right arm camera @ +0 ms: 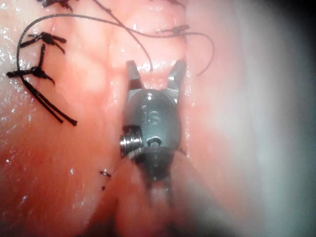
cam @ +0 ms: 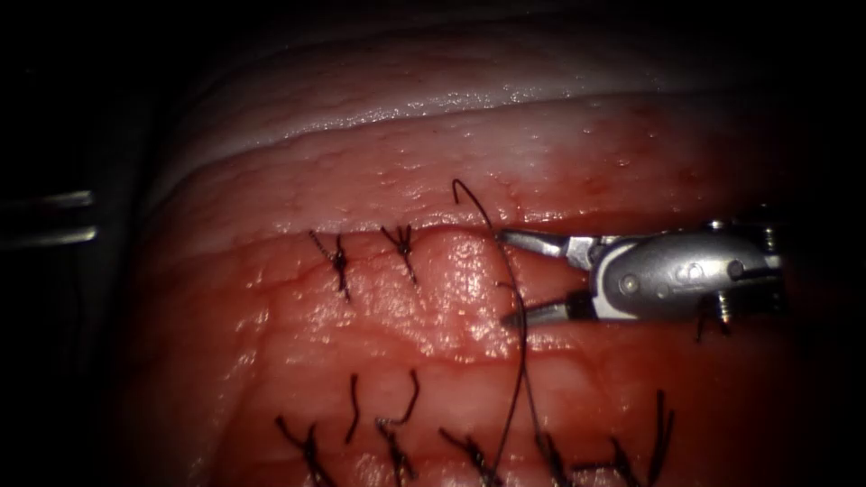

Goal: Wound Closure
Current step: Grip suture near tissue and pull away from tissue with right hand. Repeat until only a short tail remains on top side.

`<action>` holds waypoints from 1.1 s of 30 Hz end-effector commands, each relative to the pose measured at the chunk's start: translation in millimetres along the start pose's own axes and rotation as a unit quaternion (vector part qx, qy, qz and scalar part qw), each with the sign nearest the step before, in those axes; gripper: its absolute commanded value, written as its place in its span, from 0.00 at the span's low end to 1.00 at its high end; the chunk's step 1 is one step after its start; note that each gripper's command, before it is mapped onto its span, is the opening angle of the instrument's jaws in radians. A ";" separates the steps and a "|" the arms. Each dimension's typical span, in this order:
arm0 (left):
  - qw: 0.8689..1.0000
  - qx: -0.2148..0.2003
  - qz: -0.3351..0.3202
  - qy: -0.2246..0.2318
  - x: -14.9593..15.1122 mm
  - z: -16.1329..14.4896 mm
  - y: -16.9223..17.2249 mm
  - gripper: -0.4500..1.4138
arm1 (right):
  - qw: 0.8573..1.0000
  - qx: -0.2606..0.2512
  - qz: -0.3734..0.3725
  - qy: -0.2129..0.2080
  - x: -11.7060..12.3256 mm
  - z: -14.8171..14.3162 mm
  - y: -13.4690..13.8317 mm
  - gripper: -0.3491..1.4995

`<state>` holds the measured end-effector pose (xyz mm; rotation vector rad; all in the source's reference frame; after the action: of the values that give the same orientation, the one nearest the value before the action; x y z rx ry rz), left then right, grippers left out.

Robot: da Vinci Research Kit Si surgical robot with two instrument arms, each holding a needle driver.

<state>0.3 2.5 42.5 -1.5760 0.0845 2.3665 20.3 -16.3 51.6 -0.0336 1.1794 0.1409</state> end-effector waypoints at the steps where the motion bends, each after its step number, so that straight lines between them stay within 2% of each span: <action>1: 1.000 0.000 0.001 0.000 -0.3 0.7 0.0 0.00 | 1.000 0.010 0.011 -0.005 0.4 0.6 -0.2 0.00; 8: 1.000 0.001 0.000 0.000 -0.3 1.0 0.0 0.00 | 1.000 0.020 0.019 0.001 2.6 -0.9 -0.7 0.00; 12: 1.000 0.001 0.000 0.000 -0.4 1.0 0.0 0.00 | 0.999 0.033 0.018 0.006 4.8 -3.1 -2.2 0.00; 14: 1.000 0.001 0.000 0.000 -0.4 1.0 0.0 0.00 | 0.999 0.041 0.013 -0.004 6.2 -4.3 -3.3 0.00; 15: 1.000 0.001 0.001 0.000 -0.4 1.1 -0.1 0.00 | 0.999 0.048 0.006 -0.016 7.7 -5.3 -4.5 0.00; 19: 1.000 0.001 0.001 0.000 -0.5 1.1 -0.1 0.00 | 0.998 0.062 -0.002 -0.030 10.8 -6.6 -6.7 0.00; 20: 1.000 0.001 0.001 0.000 -0.6 1.2 -0.1 0.00 | 0.997 0.063 -0.007 -0.032 12.4 -6.9 -7.7 0.00; 22: 1.000 0.002 0.001 0.000 -0.7 1.3 -0.1 0.00 | 0.997 0.071 -0.015 -0.037 14.6 -7.0 -9.0 0.00; 28: 1.000 0.002 0.001 0.000 -0.7 1.3 -0.1 0.00 | 0.994 0.094 -0.025 -0.040 17.4 -7.0 -11.0 0.00; 29: 1.000 0.002 0.001 0.000 -0.7 1.3 -0.1 0.00 | 0.993 0.105 -0.028 -0.037 18.5 -6.8 -11.9 0.00; 30: 1.000 0.002 0.001 0.000 -0.7 1.3 -0.1 0.00 | 0.993 0.105 -0.028 -0.037 18.5 -6.8 -11.9 0.00; 31: 1.000 0.002 0.001 0.000 -0.8 1.3 -0.1 0.00 | 0.991 0.126 -0.032 -0.030 19.8 -6.4 -13.2 0.00; 33: 1.000 0.003 0.001 0.000 -0.7 1.4 -0.1 0.00 | 0.991 0.127 -0.034 -0.028 20.7 -5.9 -13.9 0.00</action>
<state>-0.3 2.6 43.2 -1.5721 0.0924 2.3669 23.7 -28.5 29.1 0.1535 1.1262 -0.0706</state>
